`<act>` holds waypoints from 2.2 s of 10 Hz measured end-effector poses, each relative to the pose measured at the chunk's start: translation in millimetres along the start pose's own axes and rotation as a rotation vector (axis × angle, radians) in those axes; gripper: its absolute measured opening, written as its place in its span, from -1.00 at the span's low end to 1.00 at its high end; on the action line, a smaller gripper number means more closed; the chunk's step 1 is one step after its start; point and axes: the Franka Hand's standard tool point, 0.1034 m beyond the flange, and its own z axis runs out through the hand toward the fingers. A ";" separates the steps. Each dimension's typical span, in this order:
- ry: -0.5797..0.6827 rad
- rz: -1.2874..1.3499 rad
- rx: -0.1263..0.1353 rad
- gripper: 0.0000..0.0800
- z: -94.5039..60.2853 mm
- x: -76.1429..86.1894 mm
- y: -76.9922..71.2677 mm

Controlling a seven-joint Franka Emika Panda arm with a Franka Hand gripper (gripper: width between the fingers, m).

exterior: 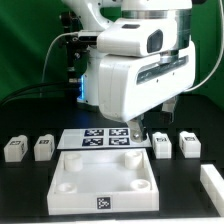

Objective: Assemble one leg

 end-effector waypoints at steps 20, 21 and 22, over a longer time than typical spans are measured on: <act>0.033 -0.666 0.030 0.62 109.3 -147.5 -55.2; 0.033 -0.666 0.030 0.57 109.5 -147.8 -55.4; 0.033 -0.666 0.031 0.57 109.7 -148.0 -55.5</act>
Offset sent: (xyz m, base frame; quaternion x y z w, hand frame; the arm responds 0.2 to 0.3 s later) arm 0.0000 0.0000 0.0000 0.0000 0.0000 0.0000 1.0000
